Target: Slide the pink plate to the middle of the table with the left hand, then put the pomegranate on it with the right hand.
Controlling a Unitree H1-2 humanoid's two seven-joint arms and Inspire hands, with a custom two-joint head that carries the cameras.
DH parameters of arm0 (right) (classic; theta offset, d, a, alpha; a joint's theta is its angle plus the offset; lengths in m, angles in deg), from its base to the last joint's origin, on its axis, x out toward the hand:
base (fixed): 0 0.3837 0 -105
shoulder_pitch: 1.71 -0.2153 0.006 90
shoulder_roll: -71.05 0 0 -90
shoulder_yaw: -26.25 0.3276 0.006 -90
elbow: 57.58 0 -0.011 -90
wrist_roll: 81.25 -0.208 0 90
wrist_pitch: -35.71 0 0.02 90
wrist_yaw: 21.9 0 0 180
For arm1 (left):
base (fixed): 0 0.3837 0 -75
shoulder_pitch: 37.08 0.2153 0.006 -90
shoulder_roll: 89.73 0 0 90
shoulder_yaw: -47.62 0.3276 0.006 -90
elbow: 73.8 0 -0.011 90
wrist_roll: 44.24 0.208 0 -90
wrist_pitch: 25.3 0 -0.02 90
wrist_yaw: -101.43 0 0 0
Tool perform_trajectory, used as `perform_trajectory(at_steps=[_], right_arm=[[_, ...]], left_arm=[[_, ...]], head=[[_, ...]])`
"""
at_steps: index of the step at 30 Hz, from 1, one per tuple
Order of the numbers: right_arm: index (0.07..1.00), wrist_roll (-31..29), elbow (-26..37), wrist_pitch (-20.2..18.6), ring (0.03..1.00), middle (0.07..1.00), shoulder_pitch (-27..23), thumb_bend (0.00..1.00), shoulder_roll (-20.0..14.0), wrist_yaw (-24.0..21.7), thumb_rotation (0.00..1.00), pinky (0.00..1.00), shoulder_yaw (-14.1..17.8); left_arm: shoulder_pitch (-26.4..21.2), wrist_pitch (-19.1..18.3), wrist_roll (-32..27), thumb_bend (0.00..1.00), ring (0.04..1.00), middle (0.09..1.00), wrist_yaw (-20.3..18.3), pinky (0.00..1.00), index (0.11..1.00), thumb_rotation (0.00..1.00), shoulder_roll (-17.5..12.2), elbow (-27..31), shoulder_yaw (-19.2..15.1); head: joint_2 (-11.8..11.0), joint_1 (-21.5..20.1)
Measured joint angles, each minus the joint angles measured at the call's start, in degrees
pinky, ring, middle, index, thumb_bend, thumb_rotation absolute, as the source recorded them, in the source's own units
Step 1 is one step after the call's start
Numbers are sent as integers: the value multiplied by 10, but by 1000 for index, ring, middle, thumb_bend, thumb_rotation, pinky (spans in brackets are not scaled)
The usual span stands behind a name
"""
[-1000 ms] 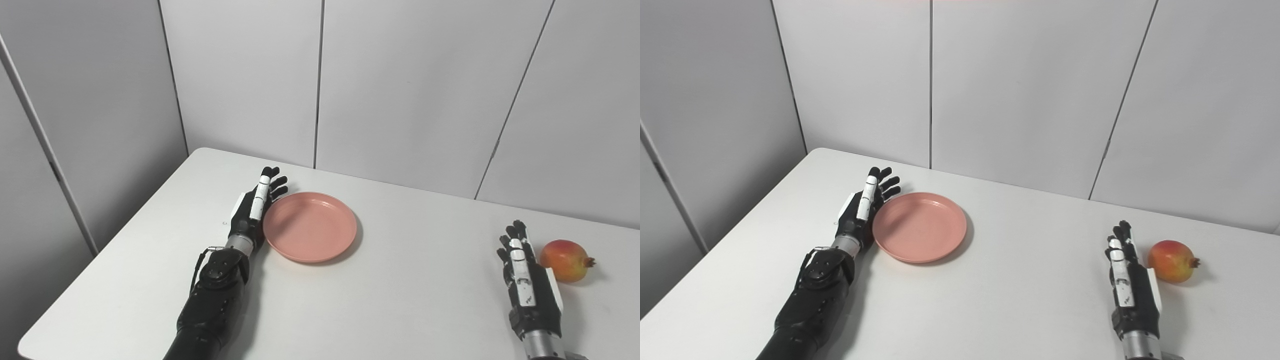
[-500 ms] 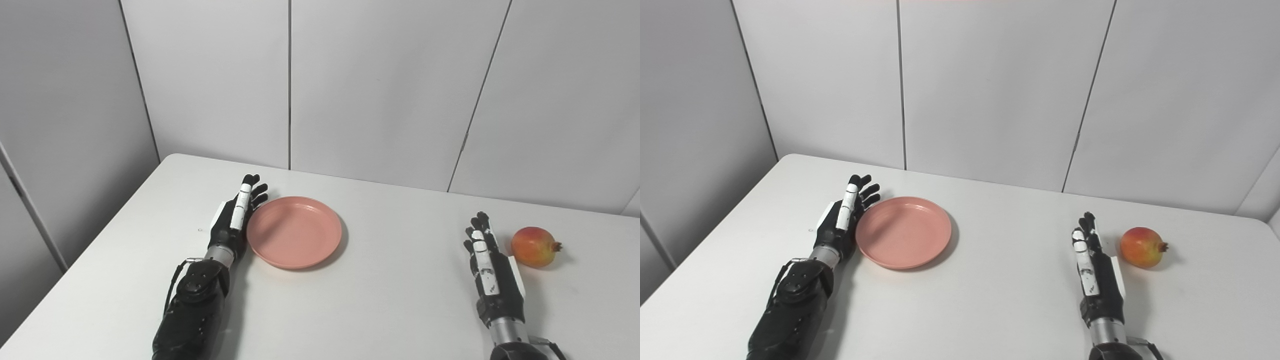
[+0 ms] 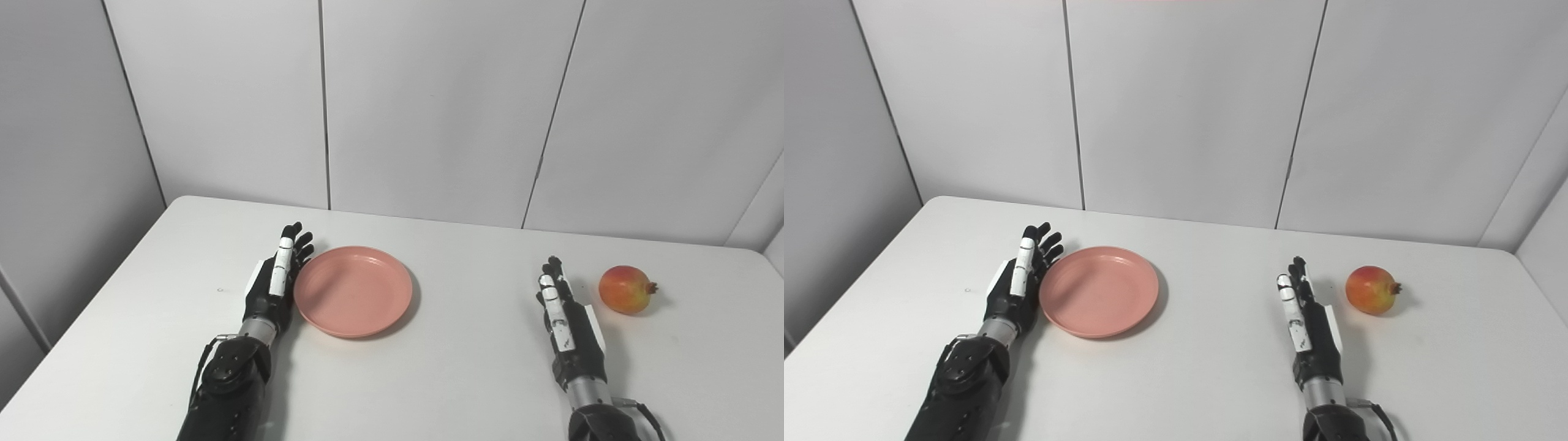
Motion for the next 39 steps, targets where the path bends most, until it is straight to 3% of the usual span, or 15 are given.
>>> perform_trajectory(at_steps=[22, 39], right_arm=[[1000, 10, 12, -7, 988, 1000, 7, 595, 13, 6, 873, 1000, -12], [995, 15, 11, -7, 958, 985, 7, 581, 18, 7, 890, 971, -18]], left_arm=[[23, -18, 4, 680, 951, 953, -22, 921, 964, 1000, 35, 42, 42], [43, -11, 2, 664, 945, 949, -37, 914, 963, 1000, 46, 62, 49]], head=[[6, -41], [7, -80]])
